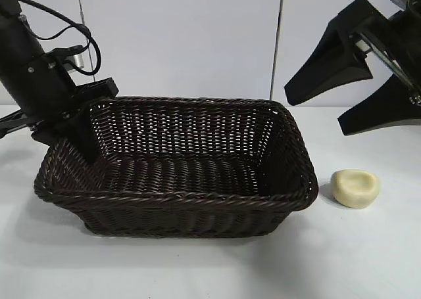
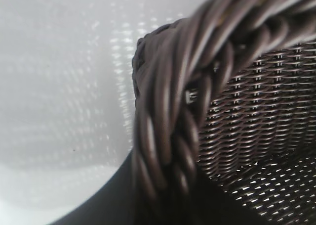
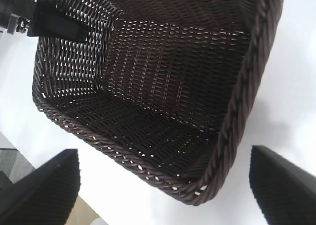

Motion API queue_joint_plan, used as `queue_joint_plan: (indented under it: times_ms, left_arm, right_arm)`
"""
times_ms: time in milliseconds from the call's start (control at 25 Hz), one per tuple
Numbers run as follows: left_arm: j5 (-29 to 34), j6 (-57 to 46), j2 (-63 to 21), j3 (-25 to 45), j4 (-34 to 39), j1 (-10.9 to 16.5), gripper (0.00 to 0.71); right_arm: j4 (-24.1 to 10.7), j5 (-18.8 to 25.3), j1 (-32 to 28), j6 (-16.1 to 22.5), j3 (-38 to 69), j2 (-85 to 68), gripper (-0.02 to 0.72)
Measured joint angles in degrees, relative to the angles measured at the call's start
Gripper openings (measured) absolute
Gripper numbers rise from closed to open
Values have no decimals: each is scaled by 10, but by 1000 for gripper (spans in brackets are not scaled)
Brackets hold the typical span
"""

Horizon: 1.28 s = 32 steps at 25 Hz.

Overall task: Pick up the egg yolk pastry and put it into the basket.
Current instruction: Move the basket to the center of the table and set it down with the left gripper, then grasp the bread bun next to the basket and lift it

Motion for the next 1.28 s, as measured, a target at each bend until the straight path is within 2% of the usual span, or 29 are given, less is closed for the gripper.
queue_joint_plan:
  times_ms: [200,320,440,560,600,680,1080,1280]
  left_arm:
    - [0,1,0,0,0,0,97]
    - [0,1,0,0,-2,0,144]
    - [0,1,0,0,-8,0,293]
    - [-3,2,0,0,-11,0,493]
    - [-3,2,0,-2,-11,-1,539]
    - [-1,2,0,-7,-11,-1,585]
    - [70,-3,-32,-41,38,-1,612]
    - [78,-8,-59,-43,44,-1,613]
  right_arm:
    - [0,0,0,0,0,0,663]
    - [0,0,0,0,0,0,663]
    - [0,0,0,0,0,0,663]
    - [0,0,0,0,0,0,663]
    - [0,0,0,0,0,0,663]
    - [0,0,0,0,0,0,663]
    - [0,0,0,0,0,0,663]
    - [0,-1,0,0,0,0,663]
